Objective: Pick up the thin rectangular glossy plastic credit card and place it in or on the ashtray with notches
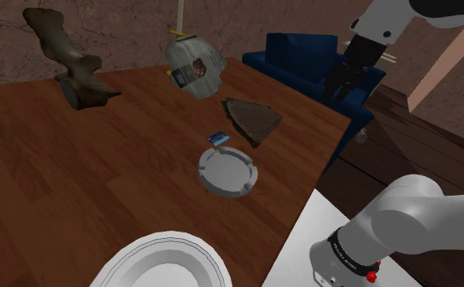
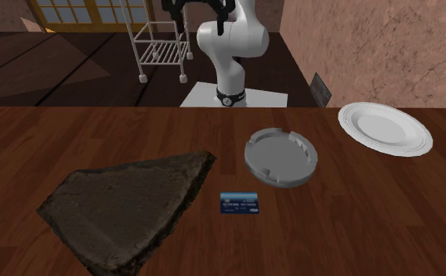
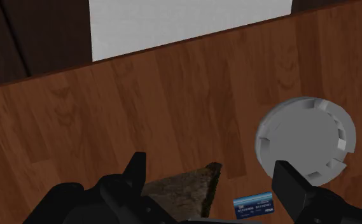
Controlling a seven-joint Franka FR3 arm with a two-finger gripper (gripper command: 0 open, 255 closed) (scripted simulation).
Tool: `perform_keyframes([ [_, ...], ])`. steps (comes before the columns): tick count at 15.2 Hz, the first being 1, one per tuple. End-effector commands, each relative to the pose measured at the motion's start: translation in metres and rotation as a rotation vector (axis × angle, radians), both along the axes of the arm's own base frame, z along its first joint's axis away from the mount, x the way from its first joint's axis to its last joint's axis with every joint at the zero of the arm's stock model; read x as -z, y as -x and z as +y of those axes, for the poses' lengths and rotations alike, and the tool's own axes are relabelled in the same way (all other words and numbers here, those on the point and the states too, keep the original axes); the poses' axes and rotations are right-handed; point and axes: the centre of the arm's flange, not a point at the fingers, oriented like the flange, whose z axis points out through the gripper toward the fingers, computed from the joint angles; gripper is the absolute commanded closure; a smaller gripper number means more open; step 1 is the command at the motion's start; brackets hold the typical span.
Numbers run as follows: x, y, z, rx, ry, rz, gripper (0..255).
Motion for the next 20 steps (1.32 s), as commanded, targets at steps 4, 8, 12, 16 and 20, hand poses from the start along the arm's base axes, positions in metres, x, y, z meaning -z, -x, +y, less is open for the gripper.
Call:
perform_keyframes([
  [4,0.023,-0.027,0.02,0.133,-0.038,0.056,0],
  [8,0.054,-0.064,0.043,0.31,-0.089,0.132,0],
  [12,0.088,-0.103,0.06,0.487,-0.139,0.207,0],
  [16,0.124,-0.141,0.072,0.665,-0.19,0.282,0],
  [20,0.162,-0.179,0.08,0.842,-0.241,0.358,0],
])
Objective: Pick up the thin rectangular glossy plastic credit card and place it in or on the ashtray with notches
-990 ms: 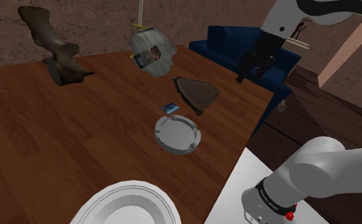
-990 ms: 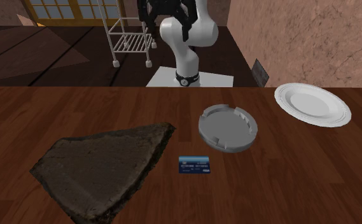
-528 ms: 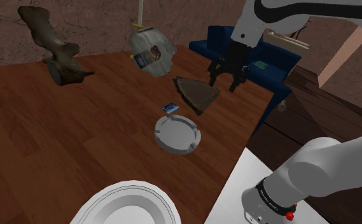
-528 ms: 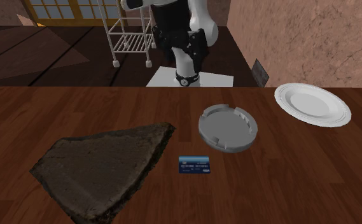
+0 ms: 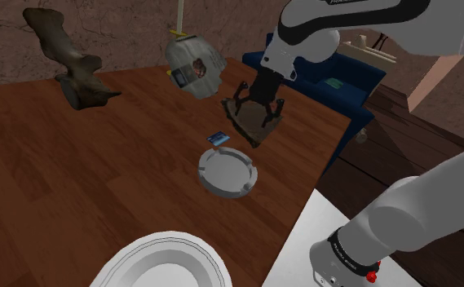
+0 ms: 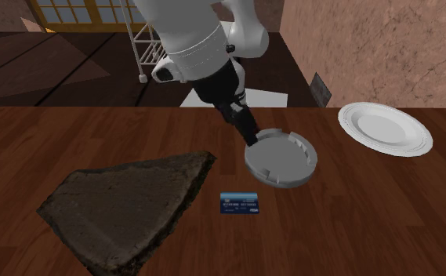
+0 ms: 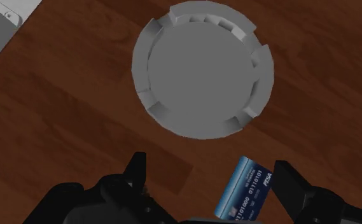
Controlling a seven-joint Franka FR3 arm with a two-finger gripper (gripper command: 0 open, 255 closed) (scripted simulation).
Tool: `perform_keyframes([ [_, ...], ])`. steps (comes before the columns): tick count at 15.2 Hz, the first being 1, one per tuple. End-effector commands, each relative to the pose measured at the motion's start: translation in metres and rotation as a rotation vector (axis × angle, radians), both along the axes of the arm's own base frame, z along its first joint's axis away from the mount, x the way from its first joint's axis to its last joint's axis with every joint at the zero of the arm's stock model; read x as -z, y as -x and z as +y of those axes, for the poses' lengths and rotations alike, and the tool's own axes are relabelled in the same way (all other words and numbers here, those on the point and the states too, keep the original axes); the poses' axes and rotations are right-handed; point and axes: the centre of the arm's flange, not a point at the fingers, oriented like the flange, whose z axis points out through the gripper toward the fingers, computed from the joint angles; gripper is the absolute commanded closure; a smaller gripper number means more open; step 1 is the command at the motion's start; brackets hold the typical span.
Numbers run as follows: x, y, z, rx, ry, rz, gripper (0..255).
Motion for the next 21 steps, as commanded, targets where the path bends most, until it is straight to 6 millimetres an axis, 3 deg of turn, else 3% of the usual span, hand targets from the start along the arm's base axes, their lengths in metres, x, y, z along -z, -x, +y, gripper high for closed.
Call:
perform_keyframes([
  [1,0.02,-0.017,0.001,0.094,-0.026,0.04,0],
  [9,0.1,-0.081,0.001,0.432,-0.122,0.183,0],
  [16,0.131,-0.076,0.021,0.432,-0.122,0.183,0],
  [21,0.134,-0.075,0.022,0.432,-0.122,0.183,0],
])
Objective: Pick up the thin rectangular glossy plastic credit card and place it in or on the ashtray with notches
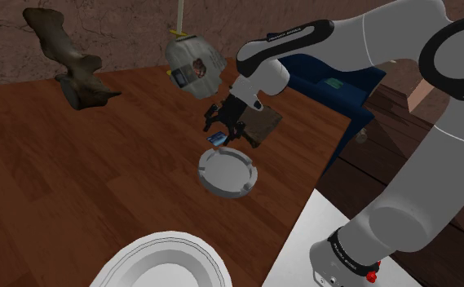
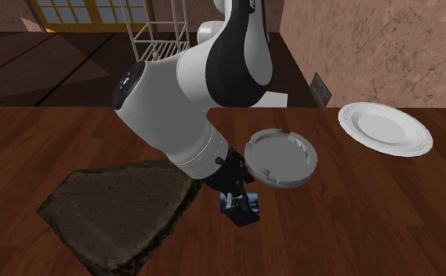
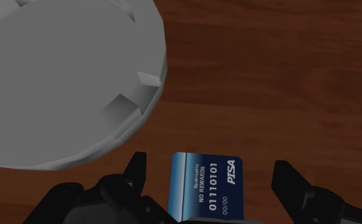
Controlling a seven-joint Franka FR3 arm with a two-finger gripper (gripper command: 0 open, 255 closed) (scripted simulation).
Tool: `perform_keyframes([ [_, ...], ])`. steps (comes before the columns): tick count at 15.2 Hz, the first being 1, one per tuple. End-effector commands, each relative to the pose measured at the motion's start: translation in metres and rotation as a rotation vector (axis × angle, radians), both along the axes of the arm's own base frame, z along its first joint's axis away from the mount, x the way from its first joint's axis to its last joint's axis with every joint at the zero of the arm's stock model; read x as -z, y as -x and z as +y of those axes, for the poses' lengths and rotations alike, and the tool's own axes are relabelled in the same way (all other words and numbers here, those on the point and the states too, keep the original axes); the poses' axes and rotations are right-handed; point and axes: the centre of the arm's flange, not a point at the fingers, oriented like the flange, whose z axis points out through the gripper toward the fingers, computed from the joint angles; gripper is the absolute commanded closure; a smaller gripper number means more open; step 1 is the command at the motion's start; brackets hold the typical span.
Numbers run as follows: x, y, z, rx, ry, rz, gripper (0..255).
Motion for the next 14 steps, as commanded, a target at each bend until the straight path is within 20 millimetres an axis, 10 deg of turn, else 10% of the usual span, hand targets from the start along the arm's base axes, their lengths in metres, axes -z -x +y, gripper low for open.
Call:
perform_keyframes([
  [1,0.0001,0.0,0.0001,0.0,0.0,0.0,0],
  [3,0.0001,0.0,0.0001,0.0,0.0,0.0,0],
  [4,0.0001,0.0,0.0001,0.0,0.0,0.0,255],
  [14,-0.0052,0.0,0.0001,0.0,0.0,0.0,255],
])
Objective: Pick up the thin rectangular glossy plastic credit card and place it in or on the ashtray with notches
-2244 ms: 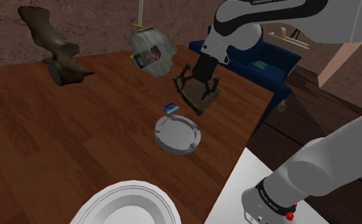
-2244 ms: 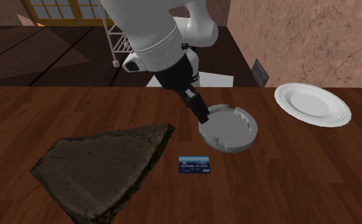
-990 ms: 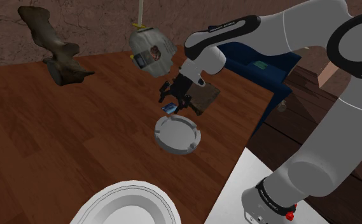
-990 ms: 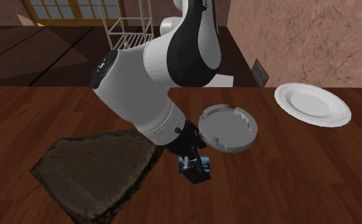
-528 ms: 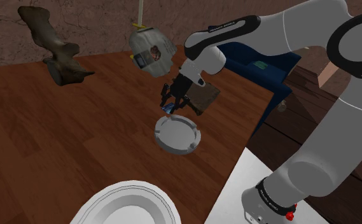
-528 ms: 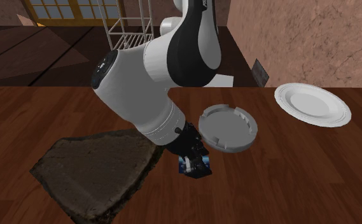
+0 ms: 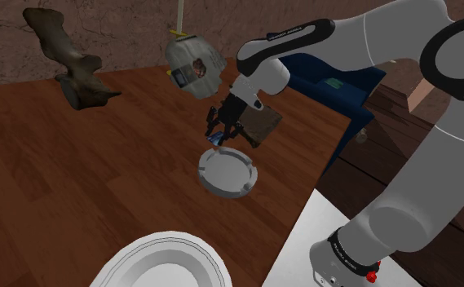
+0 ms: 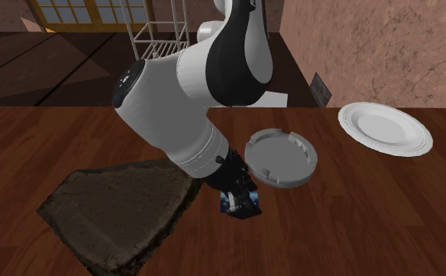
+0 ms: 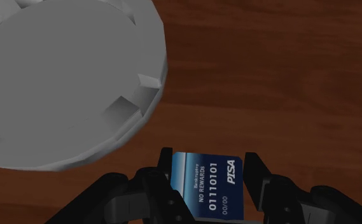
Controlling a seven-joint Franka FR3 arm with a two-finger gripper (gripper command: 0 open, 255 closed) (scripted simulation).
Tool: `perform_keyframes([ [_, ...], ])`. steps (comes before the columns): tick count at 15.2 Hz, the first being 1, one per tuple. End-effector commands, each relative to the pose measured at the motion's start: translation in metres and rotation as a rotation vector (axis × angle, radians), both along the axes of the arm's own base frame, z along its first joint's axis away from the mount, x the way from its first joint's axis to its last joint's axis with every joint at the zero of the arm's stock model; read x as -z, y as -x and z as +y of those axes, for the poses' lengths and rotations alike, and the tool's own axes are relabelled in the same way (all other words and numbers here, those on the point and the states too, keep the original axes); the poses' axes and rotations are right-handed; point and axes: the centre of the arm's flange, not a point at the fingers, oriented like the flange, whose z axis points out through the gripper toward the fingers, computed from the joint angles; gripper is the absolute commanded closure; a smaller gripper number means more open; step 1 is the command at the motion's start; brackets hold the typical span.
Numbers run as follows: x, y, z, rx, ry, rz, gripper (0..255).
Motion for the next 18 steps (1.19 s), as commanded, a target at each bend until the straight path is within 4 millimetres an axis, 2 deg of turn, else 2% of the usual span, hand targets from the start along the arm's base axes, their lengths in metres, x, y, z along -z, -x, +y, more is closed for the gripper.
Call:
perform_keyframes([
  [1,-0.008,0.0,0.0,0.0,0.0,0.0,255],
  [18,-0.098,0.0,0.0,0.0,0.0,0.0,255],
])
